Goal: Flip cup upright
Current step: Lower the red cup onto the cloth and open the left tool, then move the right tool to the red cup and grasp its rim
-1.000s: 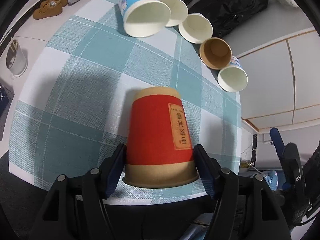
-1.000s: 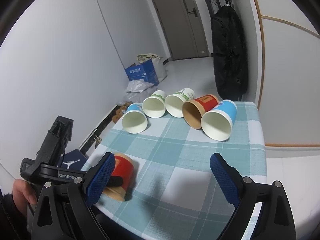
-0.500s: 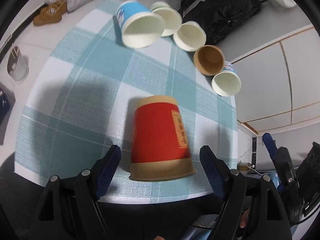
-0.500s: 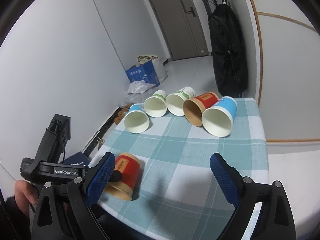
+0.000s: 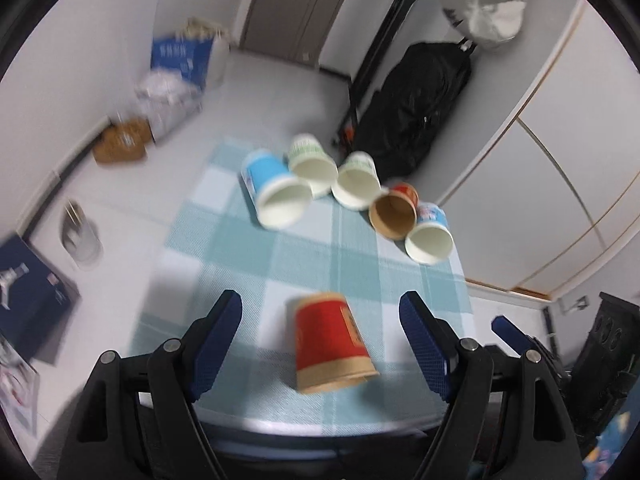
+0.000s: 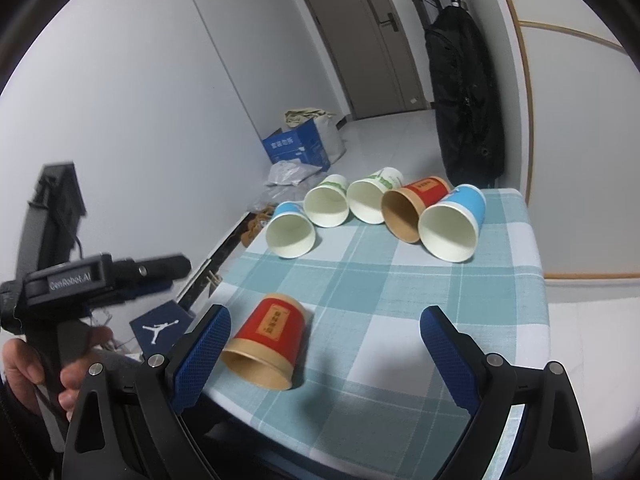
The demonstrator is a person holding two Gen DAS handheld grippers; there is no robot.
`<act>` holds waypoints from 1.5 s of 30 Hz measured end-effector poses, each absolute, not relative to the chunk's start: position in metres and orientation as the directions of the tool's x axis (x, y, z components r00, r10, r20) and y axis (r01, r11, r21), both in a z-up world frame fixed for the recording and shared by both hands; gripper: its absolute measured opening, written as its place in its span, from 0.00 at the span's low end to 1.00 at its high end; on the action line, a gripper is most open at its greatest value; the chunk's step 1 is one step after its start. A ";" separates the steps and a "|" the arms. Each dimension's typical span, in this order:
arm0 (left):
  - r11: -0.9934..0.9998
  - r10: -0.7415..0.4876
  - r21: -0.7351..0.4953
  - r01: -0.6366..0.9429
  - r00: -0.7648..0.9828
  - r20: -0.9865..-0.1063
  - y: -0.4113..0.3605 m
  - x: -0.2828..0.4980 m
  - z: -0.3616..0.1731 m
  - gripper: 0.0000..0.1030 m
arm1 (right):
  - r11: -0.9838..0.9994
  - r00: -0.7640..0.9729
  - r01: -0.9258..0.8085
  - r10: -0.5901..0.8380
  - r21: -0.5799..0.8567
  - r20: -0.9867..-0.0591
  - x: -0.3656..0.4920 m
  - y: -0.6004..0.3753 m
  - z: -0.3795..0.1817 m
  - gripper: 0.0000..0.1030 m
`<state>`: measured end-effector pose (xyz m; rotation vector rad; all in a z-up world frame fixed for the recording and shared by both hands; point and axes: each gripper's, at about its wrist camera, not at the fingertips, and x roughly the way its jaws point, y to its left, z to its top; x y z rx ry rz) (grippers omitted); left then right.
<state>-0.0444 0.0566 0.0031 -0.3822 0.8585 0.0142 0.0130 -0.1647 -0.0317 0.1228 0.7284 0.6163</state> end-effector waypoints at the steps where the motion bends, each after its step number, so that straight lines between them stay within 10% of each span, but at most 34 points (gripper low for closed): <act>1: 0.940 -0.109 -0.296 -0.169 0.673 -0.732 0.054 -0.046 0.007 0.75 | 0.814 0.577 -0.490 0.571 0.311 -0.584 0.011 -0.163 -0.031 0.94; 30: 0.944 -0.001 -0.232 -0.236 0.699 -0.715 0.075 -0.065 -0.006 0.75 | 0.797 0.494 -0.581 0.506 0.164 -0.707 0.001 -0.106 -0.070 0.93; 45: 0.946 0.008 -0.213 -0.243 0.677 -0.736 0.082 -0.061 -0.008 0.75 | 0.793 0.406 -0.586 0.465 0.166 -0.786 0.014 -0.077 -0.098 0.68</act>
